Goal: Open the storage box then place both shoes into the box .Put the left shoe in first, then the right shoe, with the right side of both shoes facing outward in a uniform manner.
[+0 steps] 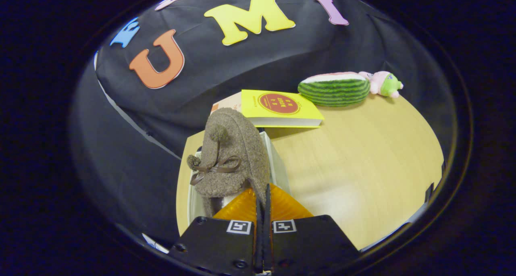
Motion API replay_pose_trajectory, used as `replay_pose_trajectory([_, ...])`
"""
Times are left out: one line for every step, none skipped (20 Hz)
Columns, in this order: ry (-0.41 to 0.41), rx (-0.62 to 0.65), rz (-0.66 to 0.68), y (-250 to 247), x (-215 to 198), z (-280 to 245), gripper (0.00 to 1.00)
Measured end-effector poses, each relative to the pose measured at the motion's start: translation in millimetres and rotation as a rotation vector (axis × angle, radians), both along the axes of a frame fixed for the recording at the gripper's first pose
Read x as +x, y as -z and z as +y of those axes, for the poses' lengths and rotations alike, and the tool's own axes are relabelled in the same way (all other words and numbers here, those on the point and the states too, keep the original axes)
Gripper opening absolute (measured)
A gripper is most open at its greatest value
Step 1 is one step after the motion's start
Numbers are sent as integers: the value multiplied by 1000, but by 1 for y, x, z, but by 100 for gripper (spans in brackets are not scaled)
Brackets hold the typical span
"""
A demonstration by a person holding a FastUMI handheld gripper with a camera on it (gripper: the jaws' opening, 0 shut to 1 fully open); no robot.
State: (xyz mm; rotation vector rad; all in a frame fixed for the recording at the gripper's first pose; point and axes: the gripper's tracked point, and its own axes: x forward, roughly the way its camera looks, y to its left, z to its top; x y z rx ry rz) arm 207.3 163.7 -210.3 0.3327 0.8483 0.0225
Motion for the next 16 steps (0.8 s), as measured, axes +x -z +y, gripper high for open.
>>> replay_pose_trajectory([-16, 5, -10, 1, 1, 3, 8])
replay_pose_trajectory([-25, 17, -13, 4, 1, 8, 10])
replay_pose_trajectory([-28, 35, -10, 5, 0, 10, 12])
replay_pose_trajectory([-29, 46, -8, 8, 0, 10, 12])
replay_pose_trajectory([-34, 58, -15, 8, 0, 12, 13])
replay_pose_trajectory([-40, 71, -26, 6, 1, 14, 15])
replay_pose_trajectory([-42, 78, -51, 3, 2, 15, 20])
replay_pose_trajectory([-32, 71, -80, -5, 4, 11, 23])
replay_pose_trajectory([-26, 55, -114, -13, 7, 7, 32])
replay_pose_trajectory([-24, 37, -136, -17, 8, 4, 41])
replay_pose_trajectory([-25, 27, -152, -22, 8, 1, 57])
replay_pose_trajectory([-18, 19, -160, -25, 7, -1, 68])
replay_pose_trajectory([-1, 6, -160, -28, 6, -9, 80])
replay_pose_trajectory([20, 6, -166, -30, 6, -16, 92])
replay_pose_trajectory([35, 6, -169, -33, 6, -21, 92])
replay_pose_trajectory([41, 7, -175, -36, 7, -25, 93])
